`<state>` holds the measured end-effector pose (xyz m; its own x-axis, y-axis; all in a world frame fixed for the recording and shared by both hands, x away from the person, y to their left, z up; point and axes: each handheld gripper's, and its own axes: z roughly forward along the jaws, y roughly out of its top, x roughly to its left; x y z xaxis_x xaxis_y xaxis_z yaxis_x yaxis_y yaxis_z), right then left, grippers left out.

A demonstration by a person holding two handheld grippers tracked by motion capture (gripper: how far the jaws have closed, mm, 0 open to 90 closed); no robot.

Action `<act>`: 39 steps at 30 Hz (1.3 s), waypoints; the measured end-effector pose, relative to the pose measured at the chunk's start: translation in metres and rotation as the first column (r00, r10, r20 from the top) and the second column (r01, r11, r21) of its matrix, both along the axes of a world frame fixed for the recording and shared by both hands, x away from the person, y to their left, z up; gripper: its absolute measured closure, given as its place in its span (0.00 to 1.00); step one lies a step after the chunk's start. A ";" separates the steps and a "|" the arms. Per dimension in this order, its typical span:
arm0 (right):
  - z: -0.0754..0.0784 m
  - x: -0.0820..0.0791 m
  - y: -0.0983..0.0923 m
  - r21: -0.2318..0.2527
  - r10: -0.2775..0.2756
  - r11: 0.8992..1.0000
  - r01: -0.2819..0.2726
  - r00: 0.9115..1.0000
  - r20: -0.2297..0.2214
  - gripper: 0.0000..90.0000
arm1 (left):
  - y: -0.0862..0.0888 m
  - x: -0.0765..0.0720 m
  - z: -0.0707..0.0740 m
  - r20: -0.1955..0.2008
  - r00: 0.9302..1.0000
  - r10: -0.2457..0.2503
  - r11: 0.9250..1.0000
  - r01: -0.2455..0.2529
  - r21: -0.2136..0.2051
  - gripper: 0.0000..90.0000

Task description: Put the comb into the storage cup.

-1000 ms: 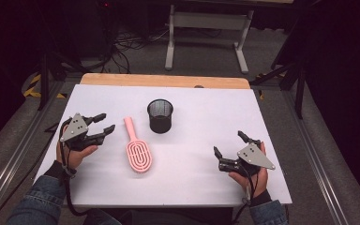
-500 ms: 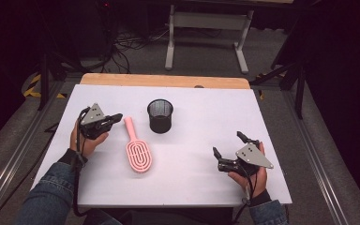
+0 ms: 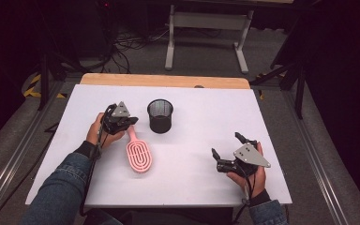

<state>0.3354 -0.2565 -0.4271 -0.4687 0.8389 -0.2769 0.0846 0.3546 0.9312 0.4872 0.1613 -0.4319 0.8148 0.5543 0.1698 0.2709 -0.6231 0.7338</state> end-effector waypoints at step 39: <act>-0.006 0.003 0.003 -0.021 0.028 0.999 -0.029 0.998 -0.052 0.05 | 0.020 -0.012 -0.012 -0.171 0.985 -0.004 0.970 0.046 0.239 0.97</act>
<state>0.3387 -0.2532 -0.4328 -0.5062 0.8190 -0.2701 0.1219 0.3780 0.9177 0.4756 0.1817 -0.4435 0.8561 0.4929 0.1555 0.3594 -0.7839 0.5063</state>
